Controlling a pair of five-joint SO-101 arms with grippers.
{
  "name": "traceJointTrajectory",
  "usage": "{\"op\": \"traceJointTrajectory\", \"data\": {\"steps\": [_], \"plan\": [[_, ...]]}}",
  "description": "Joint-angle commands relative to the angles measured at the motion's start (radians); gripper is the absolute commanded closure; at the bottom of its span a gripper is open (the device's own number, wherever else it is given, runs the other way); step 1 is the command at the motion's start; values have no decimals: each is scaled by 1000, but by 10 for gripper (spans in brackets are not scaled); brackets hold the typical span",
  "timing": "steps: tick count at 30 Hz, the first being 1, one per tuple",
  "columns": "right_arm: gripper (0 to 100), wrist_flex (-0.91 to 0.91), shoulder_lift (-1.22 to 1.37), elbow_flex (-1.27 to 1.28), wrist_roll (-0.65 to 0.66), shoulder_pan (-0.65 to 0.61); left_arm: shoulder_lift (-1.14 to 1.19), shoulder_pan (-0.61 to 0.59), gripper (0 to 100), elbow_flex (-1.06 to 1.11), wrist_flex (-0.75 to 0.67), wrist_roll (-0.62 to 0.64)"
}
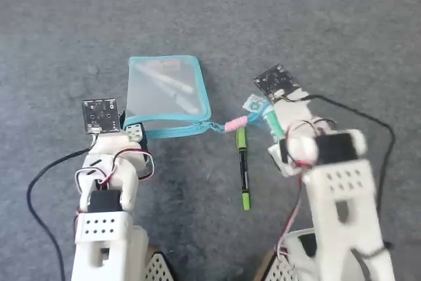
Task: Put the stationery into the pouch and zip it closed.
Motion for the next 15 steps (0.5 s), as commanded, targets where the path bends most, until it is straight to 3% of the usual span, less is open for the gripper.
{"op": "traceJointTrajectory", "data": {"steps": [1, 5, 9, 12, 15], "plan": [[991, 166, -73, -189, 34, -67, 8, 8, 988, -13, -37, -11], [991, 216, -62, -258, 34, -96, 8, 8, 988, -13, -37, -11], [991, 177, -16, -256, 40, 27, 8, 5, 988, -13, -34, -11], [991, 154, 71, -256, 124, 150, 8, 5, 988, -13, -34, -11], [991, 156, 179, -258, 193, 193, 8, 6, 988, -13, -37, -11]]}}
